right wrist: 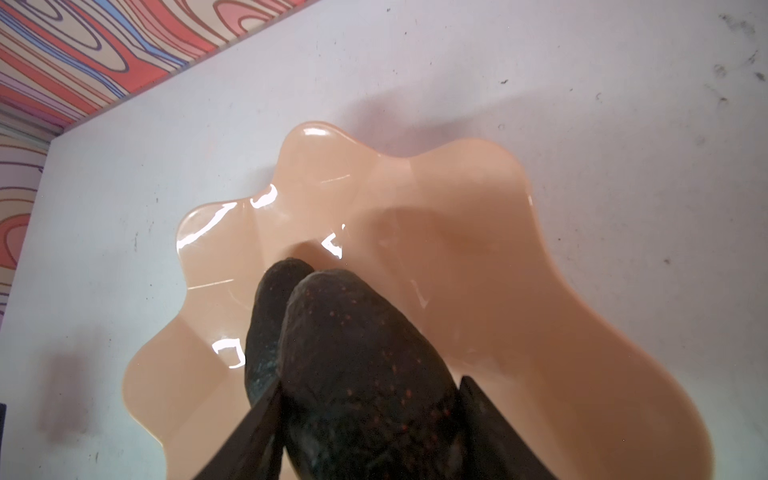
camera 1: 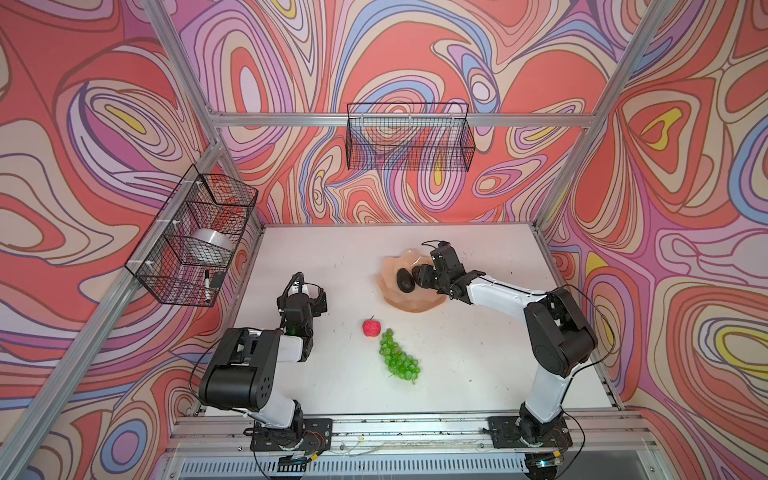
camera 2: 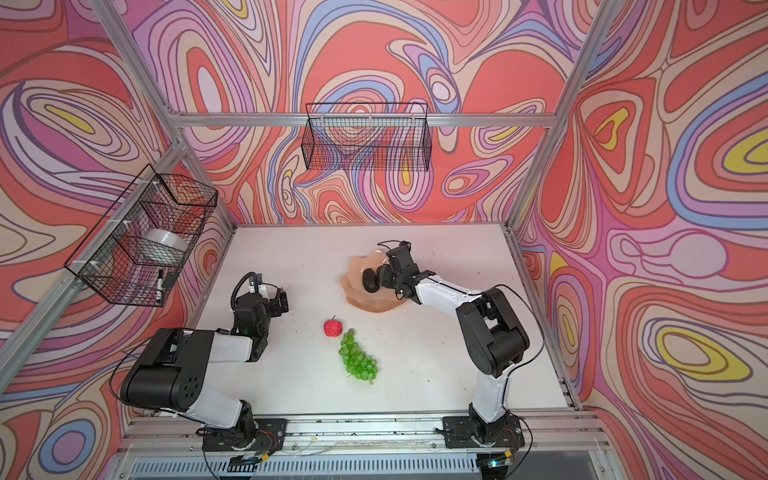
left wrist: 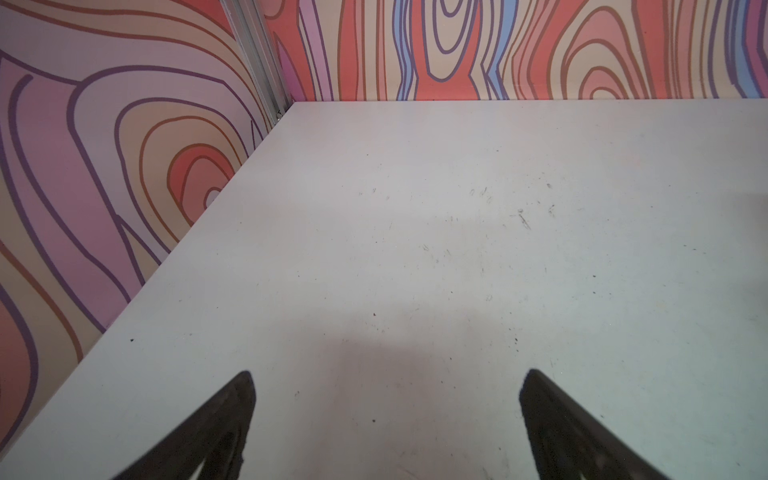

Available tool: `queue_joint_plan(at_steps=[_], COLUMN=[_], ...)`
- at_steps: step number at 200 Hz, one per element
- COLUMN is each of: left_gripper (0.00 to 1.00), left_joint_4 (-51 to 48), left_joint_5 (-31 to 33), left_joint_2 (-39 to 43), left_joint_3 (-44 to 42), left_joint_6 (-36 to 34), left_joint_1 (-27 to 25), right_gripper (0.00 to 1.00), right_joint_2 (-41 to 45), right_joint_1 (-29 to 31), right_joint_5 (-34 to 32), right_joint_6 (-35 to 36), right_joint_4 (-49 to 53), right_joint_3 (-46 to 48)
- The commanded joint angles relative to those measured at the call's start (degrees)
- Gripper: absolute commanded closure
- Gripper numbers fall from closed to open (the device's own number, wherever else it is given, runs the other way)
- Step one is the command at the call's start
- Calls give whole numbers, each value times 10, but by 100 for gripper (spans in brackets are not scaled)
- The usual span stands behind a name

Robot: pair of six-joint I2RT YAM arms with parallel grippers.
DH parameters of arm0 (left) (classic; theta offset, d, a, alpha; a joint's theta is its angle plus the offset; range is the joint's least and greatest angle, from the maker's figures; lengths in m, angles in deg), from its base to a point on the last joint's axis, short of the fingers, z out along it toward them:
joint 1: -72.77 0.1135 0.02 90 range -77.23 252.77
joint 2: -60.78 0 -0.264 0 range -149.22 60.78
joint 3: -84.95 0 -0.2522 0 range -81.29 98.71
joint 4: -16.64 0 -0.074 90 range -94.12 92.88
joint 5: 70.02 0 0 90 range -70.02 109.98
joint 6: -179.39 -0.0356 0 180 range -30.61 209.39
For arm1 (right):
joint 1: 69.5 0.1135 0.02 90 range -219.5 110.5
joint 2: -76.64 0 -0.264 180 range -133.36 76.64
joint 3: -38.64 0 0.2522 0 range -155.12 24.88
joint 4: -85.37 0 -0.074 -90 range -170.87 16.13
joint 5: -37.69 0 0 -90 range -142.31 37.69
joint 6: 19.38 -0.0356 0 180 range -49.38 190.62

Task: Place and organize the fake fruits in the fruit bowl
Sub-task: 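Carry the second avocado into the bowl beside the first and release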

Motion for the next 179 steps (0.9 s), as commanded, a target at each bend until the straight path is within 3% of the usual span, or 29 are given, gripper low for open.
queue_joint_plan(at_steps=[1, 30, 99, 154, 179], left_gripper=[0, 0, 0, 0, 0], left_joint_4=[4, 4, 4, 4, 4], left_joint_5=[0, 0, 0, 0, 0], left_joint_2=[1, 1, 0, 0, 0], left_joint_3=[7, 7, 7, 7, 7], left_joint_6=[2, 2, 2, 2, 2], left_joint_1=[3, 3, 3, 3, 3], right_gripper=[62, 56, 29, 23, 24], right_joint_2=[-23, -37, -3, 25, 61], right_joint_1=[2, 2, 2, 6, 60], right_joint_5=[-17, -19, -26, -49, -102], right_joint_6=[-26, -34, 1, 31, 83], right_joint_4=[-15, -11, 12, 65, 109], right_joint_3=[-11, -18, -38, -45, -57])
